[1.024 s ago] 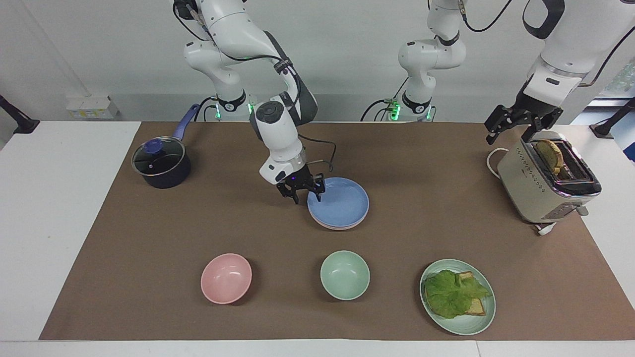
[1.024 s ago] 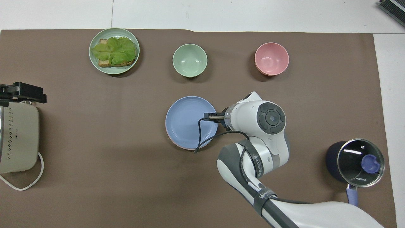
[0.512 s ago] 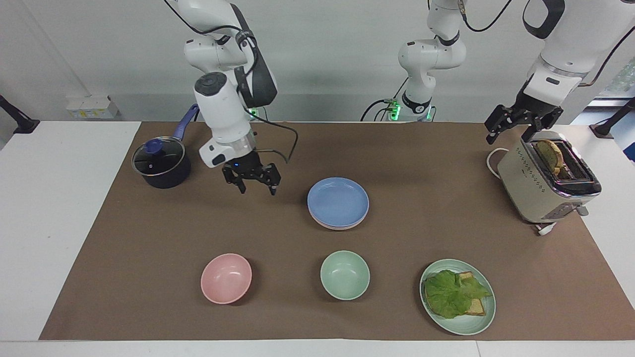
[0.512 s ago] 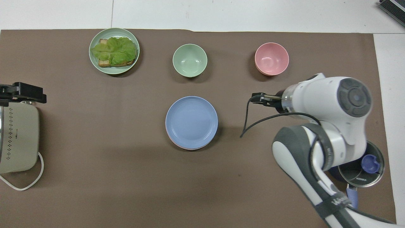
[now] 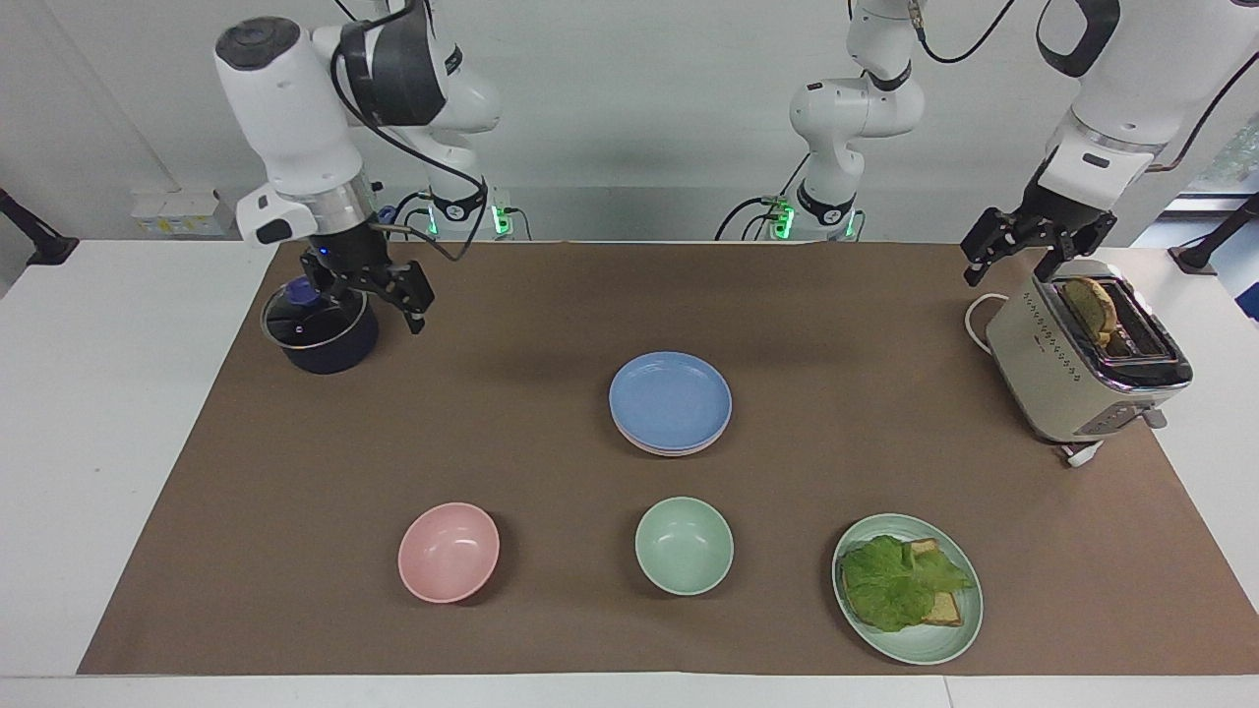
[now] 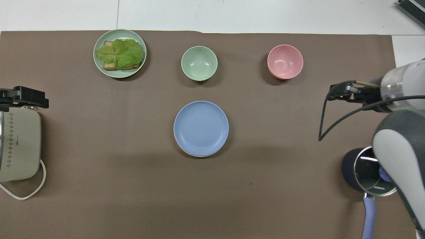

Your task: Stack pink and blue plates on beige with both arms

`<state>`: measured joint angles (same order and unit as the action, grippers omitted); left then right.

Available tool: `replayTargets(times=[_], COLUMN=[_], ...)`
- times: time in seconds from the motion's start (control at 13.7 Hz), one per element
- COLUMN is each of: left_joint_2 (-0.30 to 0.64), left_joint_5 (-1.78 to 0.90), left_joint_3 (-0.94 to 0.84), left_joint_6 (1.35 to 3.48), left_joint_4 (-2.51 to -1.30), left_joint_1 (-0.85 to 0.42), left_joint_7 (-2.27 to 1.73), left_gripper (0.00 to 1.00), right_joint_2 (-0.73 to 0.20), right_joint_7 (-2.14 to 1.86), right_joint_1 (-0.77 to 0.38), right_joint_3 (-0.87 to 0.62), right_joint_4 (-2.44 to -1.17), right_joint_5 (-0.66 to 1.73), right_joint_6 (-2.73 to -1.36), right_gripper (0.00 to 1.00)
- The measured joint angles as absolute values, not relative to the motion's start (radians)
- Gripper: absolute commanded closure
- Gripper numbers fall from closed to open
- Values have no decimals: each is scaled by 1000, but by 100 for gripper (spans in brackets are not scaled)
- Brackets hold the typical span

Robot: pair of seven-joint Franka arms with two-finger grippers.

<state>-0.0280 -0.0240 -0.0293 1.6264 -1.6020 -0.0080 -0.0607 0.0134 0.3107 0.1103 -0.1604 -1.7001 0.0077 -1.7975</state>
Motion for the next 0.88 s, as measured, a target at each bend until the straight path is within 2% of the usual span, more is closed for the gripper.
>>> replayTargets(times=[0.22, 0.44, 0.88], left_joint_2=[-28, -28, -28], left_joint_5=[-24, -24, -24], left_joint_3=[-29, -29, -29], left_joint_6=[1626, 1626, 1626], left_joint_4=[-1602, -1602, -1602], left_joint_1=[-8, -8, -8], left_joint_7=[-61, -61, -61], left_gripper=[0, 0, 0], right_joint_2=[7, -37, -60], right_joint_7=[259, 259, 255], right_joint_1=[125, 124, 125], right_joint_3=[-161, -164, -164], right_joint_4=[-1622, -1525, -1497], right_joint_5=[-32, -34, -34], right_joint_6=[-1683, -1573, -1527], right_gripper=[0, 0, 0])
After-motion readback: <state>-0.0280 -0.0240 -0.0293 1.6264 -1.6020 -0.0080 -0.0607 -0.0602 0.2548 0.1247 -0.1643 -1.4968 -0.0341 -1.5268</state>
